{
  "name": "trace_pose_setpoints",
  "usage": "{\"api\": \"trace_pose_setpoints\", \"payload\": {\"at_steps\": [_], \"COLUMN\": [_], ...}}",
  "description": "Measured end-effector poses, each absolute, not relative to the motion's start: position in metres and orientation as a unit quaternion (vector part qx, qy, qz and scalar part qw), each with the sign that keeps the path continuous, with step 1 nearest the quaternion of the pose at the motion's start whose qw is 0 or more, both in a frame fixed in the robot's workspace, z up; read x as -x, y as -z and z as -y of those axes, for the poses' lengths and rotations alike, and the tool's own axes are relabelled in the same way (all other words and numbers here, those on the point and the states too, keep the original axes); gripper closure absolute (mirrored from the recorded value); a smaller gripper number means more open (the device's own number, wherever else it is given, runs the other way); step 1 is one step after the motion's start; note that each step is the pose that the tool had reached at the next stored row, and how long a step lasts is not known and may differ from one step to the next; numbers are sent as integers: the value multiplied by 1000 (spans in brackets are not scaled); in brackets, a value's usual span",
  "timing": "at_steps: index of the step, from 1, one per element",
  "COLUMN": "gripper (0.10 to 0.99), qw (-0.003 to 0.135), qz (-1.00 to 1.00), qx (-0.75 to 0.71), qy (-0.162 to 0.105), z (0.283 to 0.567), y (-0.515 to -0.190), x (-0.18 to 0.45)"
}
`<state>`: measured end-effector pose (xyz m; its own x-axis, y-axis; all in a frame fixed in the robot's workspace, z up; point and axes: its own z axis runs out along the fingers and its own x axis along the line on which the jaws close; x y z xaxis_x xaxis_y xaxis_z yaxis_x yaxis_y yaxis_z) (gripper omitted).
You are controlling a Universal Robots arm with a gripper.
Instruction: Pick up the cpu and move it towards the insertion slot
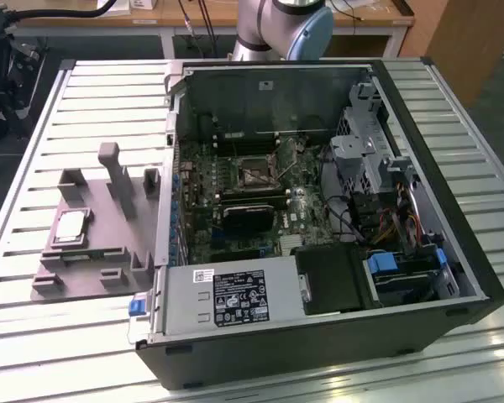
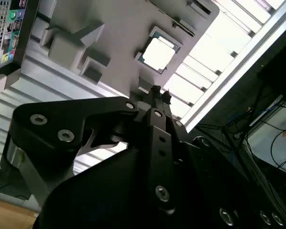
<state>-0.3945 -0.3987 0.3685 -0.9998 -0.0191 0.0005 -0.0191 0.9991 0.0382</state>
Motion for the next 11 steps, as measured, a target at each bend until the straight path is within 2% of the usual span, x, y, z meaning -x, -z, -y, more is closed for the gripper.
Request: {"api": "trace_pose_setpoints", "payload": {"at_steps": [11], "gripper": [984], "qw": [0], "qz": [1000], "qx": [-10], "qy": [19], "z": [399], "y": [-368], "x": [394]}}
